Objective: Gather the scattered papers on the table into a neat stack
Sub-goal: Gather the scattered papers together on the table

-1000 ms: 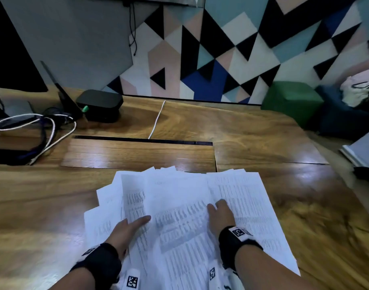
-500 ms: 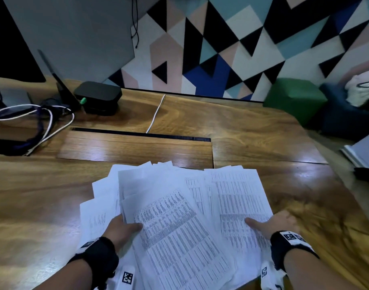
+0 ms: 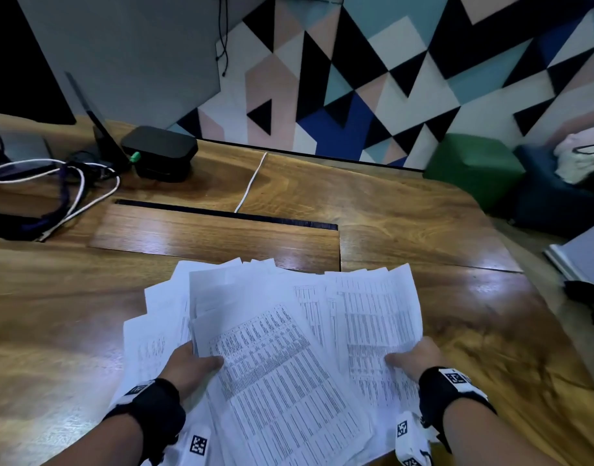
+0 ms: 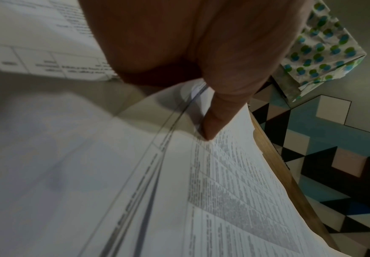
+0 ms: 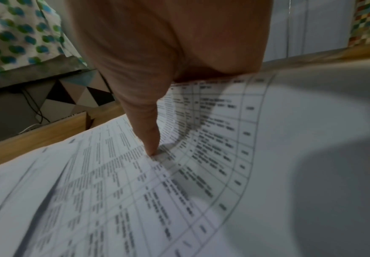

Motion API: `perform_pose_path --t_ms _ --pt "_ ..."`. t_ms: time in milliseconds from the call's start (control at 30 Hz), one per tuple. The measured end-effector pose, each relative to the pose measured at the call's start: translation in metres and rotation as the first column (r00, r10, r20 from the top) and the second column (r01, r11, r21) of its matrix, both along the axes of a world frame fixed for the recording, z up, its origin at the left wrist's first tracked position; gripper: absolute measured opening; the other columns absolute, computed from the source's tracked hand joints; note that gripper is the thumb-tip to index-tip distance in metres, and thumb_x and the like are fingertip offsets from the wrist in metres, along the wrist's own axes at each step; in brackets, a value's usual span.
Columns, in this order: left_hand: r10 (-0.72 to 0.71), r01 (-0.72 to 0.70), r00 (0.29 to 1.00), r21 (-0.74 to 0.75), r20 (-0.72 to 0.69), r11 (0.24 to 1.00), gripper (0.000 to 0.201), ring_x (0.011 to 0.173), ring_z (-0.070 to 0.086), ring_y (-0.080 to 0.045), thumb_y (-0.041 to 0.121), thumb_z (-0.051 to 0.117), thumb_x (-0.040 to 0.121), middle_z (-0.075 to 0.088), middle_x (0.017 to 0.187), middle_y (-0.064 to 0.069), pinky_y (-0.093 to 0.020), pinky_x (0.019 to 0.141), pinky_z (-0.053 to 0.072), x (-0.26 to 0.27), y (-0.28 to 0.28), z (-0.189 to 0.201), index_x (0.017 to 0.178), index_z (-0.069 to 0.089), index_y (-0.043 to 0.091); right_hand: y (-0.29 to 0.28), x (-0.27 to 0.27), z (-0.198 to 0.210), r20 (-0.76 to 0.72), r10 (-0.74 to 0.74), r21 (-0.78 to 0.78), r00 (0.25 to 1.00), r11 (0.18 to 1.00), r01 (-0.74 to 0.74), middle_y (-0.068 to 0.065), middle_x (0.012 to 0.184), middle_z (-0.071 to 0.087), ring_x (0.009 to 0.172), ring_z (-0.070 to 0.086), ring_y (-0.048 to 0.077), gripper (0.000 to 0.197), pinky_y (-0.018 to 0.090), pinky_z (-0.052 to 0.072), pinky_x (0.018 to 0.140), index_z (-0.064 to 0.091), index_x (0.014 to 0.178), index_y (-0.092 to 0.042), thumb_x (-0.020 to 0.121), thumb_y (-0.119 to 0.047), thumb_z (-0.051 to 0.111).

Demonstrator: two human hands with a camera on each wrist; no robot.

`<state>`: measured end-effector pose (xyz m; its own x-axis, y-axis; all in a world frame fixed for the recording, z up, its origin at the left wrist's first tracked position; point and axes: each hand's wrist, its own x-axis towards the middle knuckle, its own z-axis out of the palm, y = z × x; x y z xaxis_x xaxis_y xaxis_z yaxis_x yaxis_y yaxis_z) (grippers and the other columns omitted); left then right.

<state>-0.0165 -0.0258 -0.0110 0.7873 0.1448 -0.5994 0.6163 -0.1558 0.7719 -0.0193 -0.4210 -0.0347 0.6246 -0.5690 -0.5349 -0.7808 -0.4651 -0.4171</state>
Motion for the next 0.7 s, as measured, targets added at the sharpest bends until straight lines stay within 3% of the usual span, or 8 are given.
perform_pose_path --t_ms 100,167,233,333,467,567,633,700 --pt "-0.011 0.011 1.0 0.011 -0.005 1.0 0.021 0.072 0.067 -0.021 -0.006 0.066 0.083 0.072 0.092 -0.014 -0.024 0.056 0.048 0.001 0.003 -0.004 0.104 0.065 -0.002 0.008 0.001 -0.011 0.002 -0.041 -0.023 0.999 0.999 0.041 0.01 0.093 0.067 0.077 0.065 0.028 0.067 0.037 0.059 0.071 0.058 0.106 -0.006 0.055 -0.034 0.09" --pt "-0.012 0.012 1.0 0.021 -0.005 1.0 0.022 0.073 0.067 -0.021 -0.005 0.067 0.083 0.072 0.091 -0.013 -0.023 0.056 0.048 0.001 0.005 -0.007 0.104 0.065 -0.001 0.008 0.0 -0.024 -0.052 -0.003 -0.116 0.999 0.993 -0.003 0.01 0.101 0.063 0.085 0.063 0.03 0.086 0.041 0.059 0.075 0.056 0.105 -0.012 0.039 -0.058 0.086" --pt "-0.019 0.019 1.0 0.026 -0.001 0.999 0.021 0.073 0.067 -0.02 -0.005 0.067 0.083 0.072 0.092 -0.013 -0.023 0.056 0.048 0.002 0.006 -0.008 0.103 0.065 0.0 0.001 0.001 -0.038 -0.079 0.016 -0.194 0.997 0.981 -0.031 0.011 0.11 0.059 0.095 0.061 0.031 0.093 0.041 0.057 0.078 0.056 0.105 -0.013 0.034 -0.068 0.082" --pt "-0.025 0.024 1.0 0.033 0.017 0.999 0.02 0.071 0.065 -0.016 -0.007 0.066 0.083 0.071 0.087 -0.009 -0.02 0.055 0.046 0.001 0.004 -0.008 0.1 0.064 0.002 0.01 -0.001 -0.015 -0.119 0.086 -0.237 0.989 0.965 -0.113 0.006 0.106 0.062 0.094 0.061 0.028 0.078 0.034 0.053 0.076 0.058 0.099 -0.014 0.046 -0.065 0.082" --pt "-0.036 0.033 0.998 0.051 0.049 0.998 0.018 0.071 0.064 -0.014 -0.007 0.064 0.084 0.067 0.081 -0.003 -0.02 0.057 0.046 0.0 0.003 -0.009 0.095 0.062 0.007 0.01 0.001 -0.004 -0.103 0.112 -0.16 0.988 0.979 -0.127 0.004 0.092 0.065 0.079 0.063 0.026 0.057 0.028 0.046 0.058 0.057 0.105 -0.012 0.066 -0.042 0.086" --pt "-0.054 0.051 0.997 0.068 0.051 0.996 0.019 0.074 0.064 -0.016 -0.005 0.066 0.083 0.067 0.081 0.002 -0.023 0.063 0.047 -0.001 0.004 -0.011 0.097 0.063 0.007 0.007 0.001 -0.005 -0.042 0.032 -0.131 0.999 0.991 -0.037 0.011 0.1 0.062 0.089 0.063 0.032 0.069 0.034 0.049 0.067 0.049 0.112 -0.005 0.064 -0.032 0.09" --pt "-0.061 0.057 0.996 0.074 0.059 0.996 0.019 0.074 0.064 -0.015 -0.005 0.065 0.084 0.066 0.081 0.004 -0.021 0.061 0.046 -0.001 0.004 -0.01 0.097 0.063 0.008 0.008 -0.002 -0.006 0.004 -0.033 -0.09 0.999 0.995 0.033 0.012 0.1 0.056 0.099 0.063 0.037 0.075 0.039 0.05 0.073 0.043 0.114 -0.001 0.063 -0.026 0.091" --pt "-0.065 0.06 0.996 0.079 0.065 0.995 0.019 0.078 0.066 -0.016 -0.004 0.065 0.084 0.066 0.082 0.004 -0.019 0.059 0.044 -0.002 0.004 -0.011 0.098 0.063 0.009 0.009 -0.005 -0.006 0.022 -0.052 -0.055 0.998 0.997 0.054 0.012 0.102 0.06 0.098 0.064 0.037 0.075 0.04 0.054 0.076 0.045 0.113 0.0 0.061 -0.029 0.092"
